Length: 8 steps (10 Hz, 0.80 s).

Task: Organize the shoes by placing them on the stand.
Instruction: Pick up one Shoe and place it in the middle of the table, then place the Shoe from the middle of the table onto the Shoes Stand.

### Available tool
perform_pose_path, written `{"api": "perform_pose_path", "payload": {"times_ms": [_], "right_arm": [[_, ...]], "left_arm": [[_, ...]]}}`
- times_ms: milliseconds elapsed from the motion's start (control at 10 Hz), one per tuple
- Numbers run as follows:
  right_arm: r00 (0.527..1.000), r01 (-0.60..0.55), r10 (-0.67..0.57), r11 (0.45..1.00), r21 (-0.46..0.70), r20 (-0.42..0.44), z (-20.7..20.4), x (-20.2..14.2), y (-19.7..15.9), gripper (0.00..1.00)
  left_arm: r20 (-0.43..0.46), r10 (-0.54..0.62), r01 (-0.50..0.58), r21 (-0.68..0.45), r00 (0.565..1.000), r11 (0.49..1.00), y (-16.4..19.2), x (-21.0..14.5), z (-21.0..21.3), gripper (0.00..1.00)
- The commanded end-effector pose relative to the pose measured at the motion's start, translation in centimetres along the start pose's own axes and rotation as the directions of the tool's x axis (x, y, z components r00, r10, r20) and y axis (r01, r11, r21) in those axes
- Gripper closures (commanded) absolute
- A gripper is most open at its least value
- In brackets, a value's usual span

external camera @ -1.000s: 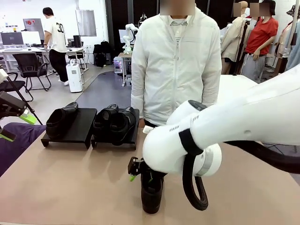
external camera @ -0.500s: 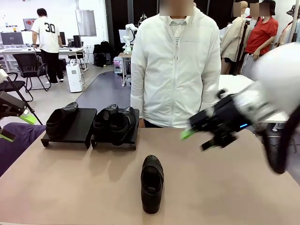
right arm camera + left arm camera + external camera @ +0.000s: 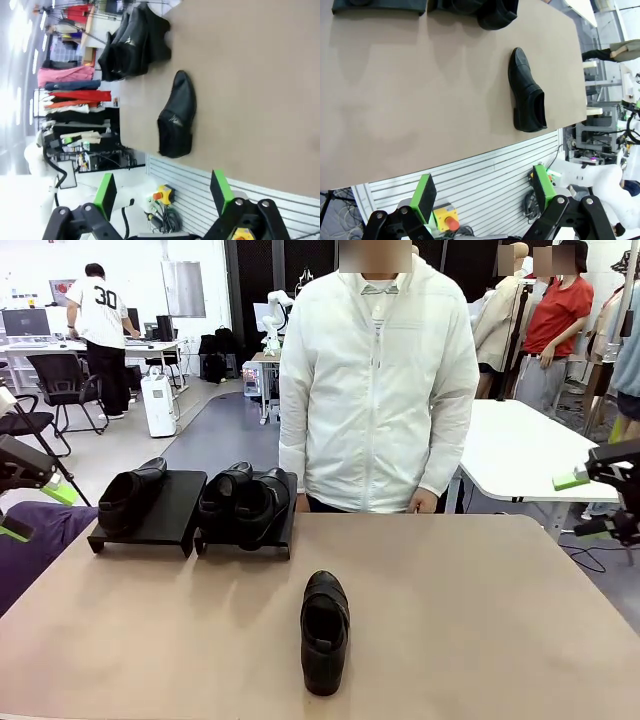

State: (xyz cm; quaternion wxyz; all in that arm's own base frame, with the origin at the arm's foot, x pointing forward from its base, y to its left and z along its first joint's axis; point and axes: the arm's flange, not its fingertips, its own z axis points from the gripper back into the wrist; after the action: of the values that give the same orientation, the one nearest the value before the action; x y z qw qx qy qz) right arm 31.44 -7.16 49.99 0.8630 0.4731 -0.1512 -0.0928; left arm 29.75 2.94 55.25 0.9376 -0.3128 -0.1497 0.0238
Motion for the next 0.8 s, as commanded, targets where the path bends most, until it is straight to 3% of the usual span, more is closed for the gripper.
{"api": "perform_pose_path", "payload": {"times_ms": [0,100,700], "right_arm": [[0.998,-0.055,0.055,0.998,0.021,0.021,-2.8,-0.4,-1.5,0.0],[1.0,0.0,0.0,1.0,0.0,0.0,0.0,0.0,0.0,0.0],[1.0,0.0,0.0,1.0,0.0,0.0,0.0,0.0,0.0,0.0]], "left_arm": [[0.003,0.001,-0.001,-0.002,1.0,1.0,0.0,0.0,0.0,0.0],[0.003,0.001,-0.001,-0.002,1.0,1.0,0.0,0.0,0.0,0.0],[0.003,0.001,-0.001,-0.002,1.0,1.0,0.0,0.0,0.0,0.0]]}}
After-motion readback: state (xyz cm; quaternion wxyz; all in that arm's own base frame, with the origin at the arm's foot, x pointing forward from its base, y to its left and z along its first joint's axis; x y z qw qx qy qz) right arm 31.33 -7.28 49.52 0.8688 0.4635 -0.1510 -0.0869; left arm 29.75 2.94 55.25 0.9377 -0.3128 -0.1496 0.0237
